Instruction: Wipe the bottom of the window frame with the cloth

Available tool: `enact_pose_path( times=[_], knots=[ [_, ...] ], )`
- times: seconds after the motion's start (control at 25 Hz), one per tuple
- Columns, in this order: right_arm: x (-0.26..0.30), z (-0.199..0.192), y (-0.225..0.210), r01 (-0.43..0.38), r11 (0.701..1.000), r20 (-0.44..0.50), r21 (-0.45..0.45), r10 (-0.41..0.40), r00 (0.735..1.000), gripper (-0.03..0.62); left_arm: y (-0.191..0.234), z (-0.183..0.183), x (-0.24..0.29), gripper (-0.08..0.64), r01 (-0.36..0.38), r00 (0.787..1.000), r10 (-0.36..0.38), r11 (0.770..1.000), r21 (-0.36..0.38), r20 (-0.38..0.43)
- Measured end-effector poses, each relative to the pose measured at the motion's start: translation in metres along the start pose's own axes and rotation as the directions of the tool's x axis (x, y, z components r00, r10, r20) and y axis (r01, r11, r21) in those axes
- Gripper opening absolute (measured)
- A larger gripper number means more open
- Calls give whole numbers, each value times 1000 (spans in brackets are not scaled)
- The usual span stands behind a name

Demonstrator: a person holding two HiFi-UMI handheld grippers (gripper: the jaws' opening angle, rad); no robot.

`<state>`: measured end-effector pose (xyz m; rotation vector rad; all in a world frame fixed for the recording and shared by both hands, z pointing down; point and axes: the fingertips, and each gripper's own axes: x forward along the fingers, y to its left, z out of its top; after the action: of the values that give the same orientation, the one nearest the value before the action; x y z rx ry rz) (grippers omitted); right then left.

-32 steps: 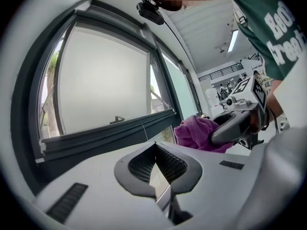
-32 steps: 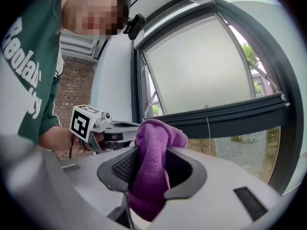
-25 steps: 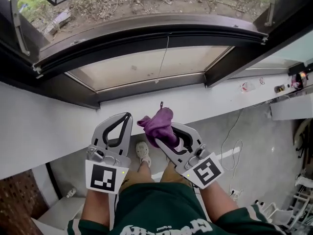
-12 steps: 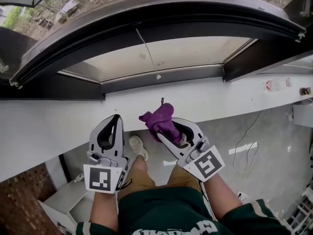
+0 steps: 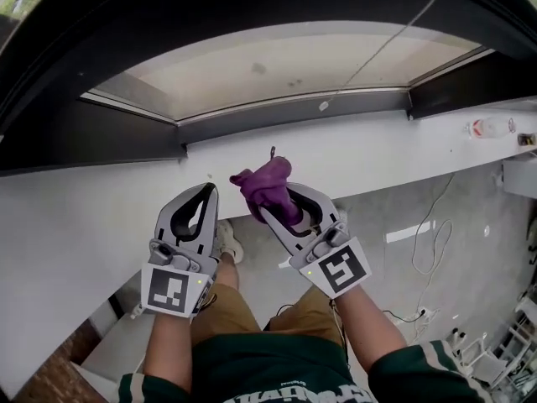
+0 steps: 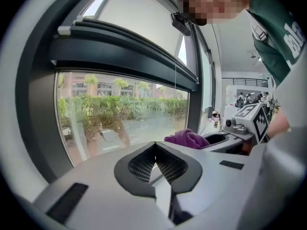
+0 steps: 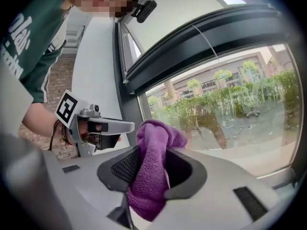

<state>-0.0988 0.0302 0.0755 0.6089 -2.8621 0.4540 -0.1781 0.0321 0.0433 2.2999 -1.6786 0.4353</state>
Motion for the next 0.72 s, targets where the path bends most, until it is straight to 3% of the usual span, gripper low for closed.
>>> enact_pose_path(
  times=[0.2,0.32,0.52,0.72],
  knots=[
    [72,-70,29,-61,998,-82,-5,60,995,161,49,-73,0,9,-22,1000,22,1000,8,-8],
    [116,-109,30,-91,996,-108,15,92,990,160,79,-115,6,9,-86,996,86,996,-12,0],
    [153,-138,28,-142,990,-112,-13,139,984,158,100,-155,8,9,-196,980,196,981,-4,8],
    [200,-178,31,-155,987,-120,-35,150,981,158,124,-202,15,9,-197,979,201,974,-110,23]
  ],
)
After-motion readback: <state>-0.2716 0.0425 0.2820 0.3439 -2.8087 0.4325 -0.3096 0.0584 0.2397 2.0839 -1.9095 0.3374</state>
